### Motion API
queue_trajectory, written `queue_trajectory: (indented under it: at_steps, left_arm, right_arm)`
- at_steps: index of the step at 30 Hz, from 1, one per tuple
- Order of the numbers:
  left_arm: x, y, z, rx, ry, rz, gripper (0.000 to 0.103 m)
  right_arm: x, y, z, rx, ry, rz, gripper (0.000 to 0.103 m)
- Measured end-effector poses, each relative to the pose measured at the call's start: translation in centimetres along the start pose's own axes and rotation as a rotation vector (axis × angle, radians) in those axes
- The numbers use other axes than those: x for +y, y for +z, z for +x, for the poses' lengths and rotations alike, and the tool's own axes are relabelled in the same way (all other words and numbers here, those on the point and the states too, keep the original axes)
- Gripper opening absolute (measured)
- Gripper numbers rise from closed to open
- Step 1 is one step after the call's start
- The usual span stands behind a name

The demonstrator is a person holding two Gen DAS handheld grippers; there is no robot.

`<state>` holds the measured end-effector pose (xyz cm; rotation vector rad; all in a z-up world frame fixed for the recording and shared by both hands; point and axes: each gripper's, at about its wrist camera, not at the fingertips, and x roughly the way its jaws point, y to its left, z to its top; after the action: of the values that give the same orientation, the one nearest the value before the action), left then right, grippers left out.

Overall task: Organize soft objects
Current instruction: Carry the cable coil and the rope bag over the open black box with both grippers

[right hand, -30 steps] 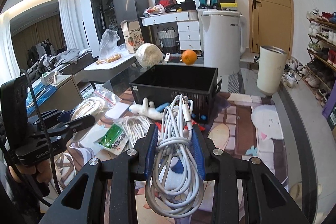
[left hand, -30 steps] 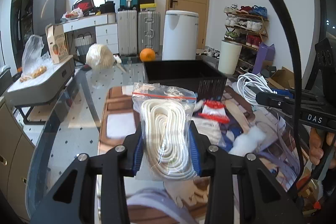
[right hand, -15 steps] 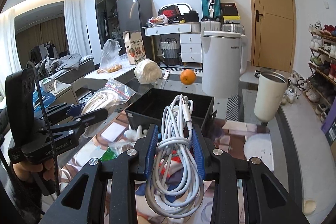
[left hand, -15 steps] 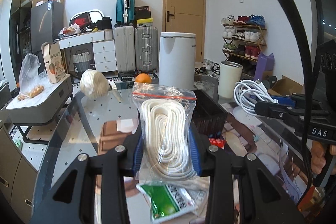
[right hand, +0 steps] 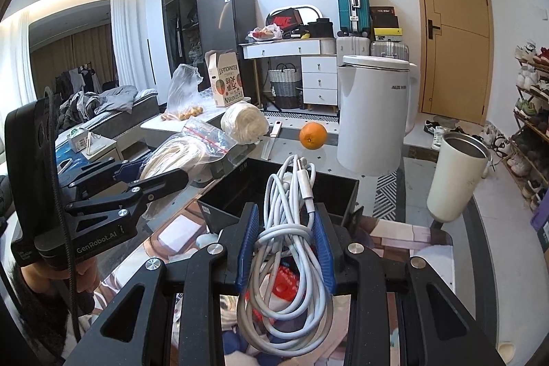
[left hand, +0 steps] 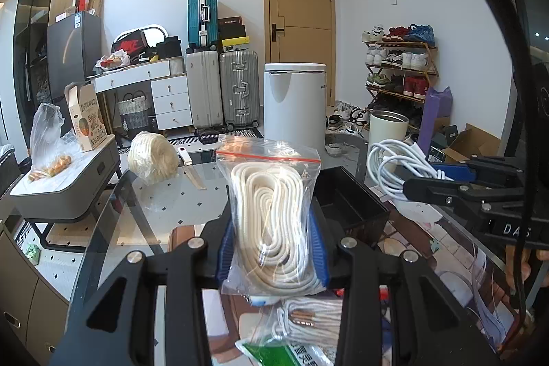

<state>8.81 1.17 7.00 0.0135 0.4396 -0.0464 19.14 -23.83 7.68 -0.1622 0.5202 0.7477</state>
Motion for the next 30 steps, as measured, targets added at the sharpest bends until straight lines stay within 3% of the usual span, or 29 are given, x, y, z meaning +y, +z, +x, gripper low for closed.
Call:
queue_trajectory:
  at_steps: [20, 30]
  left_arm:
    - [0.7, 1.3, 4.5, 0.009, -0.050, -0.015, 0.037]
    - [0.6, 1.3, 7.4, 0.057, -0.071, 0.003, 0.037]
  right_arm:
    - [-2.1, 1.3, 5.1, 0.035, 0.015, 0.012, 0.032]
    - [-2.5, 1.7, 8.6, 0.087, 0.019, -0.012, 0.032]
